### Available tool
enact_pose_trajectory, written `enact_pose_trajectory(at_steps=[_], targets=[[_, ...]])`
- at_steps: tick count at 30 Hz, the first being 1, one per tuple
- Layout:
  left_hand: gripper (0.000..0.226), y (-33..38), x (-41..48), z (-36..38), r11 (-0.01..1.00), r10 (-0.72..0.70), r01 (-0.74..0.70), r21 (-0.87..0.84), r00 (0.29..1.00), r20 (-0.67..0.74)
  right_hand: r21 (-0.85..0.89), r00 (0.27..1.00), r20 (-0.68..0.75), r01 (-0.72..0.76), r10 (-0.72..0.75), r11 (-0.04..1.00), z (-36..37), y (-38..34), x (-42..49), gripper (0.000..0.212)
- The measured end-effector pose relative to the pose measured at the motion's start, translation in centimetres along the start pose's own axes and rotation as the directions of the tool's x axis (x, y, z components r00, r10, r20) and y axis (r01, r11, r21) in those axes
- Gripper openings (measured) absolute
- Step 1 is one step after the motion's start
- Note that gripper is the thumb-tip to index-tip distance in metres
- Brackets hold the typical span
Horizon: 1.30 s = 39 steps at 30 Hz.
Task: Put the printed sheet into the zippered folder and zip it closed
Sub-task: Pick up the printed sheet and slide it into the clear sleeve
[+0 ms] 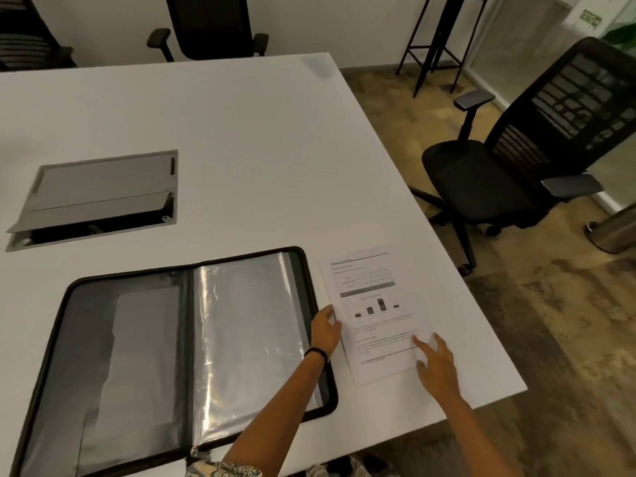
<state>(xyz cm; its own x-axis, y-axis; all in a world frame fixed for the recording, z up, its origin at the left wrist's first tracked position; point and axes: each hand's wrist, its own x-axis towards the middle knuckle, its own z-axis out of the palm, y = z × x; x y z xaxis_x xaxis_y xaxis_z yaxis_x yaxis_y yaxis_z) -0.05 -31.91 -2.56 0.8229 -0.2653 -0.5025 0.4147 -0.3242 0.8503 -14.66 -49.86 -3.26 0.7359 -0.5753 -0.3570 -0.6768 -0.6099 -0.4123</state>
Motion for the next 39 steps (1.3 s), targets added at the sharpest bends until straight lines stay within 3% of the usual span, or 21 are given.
enact_pose_trajectory(at_steps=[7,11,14,18,22,28,33,39], targets=[[0.014,0.2,2.2,1.6,0.989,-0.072,0.061,-0.139,0.994,-0.078,-0.027,1.000,-0.014,0.010,-0.011,1.000,-0.2,-0.1,0.2,0.049],[0.012,-0.1,1.8,2.9,0.998,-0.041,0.037,-0.048,0.995,-0.094,-0.061,1.000,-0.011,0.018,-0.019,0.998,-0.4,-0.1,0.1,0.049],[0.027,-0.6,1.1,3.3,0.999,-0.027,0.024,-0.037,0.996,-0.086,-0.093,1.000,-0.003,0.022,-0.023,0.995,-0.3,-0.1,0.1,0.049],[0.031,-0.6,0.8,3.0,0.996,-0.042,0.034,-0.079,0.995,-0.096,-0.115,1.000,-0.017,0.012,-0.015,0.993,-0.1,-0.5,0.5,0.045],[0.032,-0.4,0.7,1.9,0.993,-0.020,0.012,-0.115,0.997,-0.071,0.105,0.998,-0.062,-0.003,0.010,0.995,-0.2,-1.6,1.3,0.032],[0.031,-0.2,0.5,-2.8,0.993,0.074,-0.073,-0.095,0.997,0.001,0.457,0.991,-0.090,-0.046,0.098,0.888,0.0,-4.5,2.1,0.054],[0.034,-0.4,0.5,-8.0,0.997,0.060,-0.058,-0.050,0.998,0.031,0.591,0.988,0.130,-0.145,0.084,0.794,0.2,-7.6,2.7,0.059],[0.030,-1.6,-0.7,-13.3,0.997,0.079,-0.079,-0.012,0.997,0.005,0.700,0.958,0.283,-0.236,0.042,0.674,1.2,-11.0,3.1,0.041]])
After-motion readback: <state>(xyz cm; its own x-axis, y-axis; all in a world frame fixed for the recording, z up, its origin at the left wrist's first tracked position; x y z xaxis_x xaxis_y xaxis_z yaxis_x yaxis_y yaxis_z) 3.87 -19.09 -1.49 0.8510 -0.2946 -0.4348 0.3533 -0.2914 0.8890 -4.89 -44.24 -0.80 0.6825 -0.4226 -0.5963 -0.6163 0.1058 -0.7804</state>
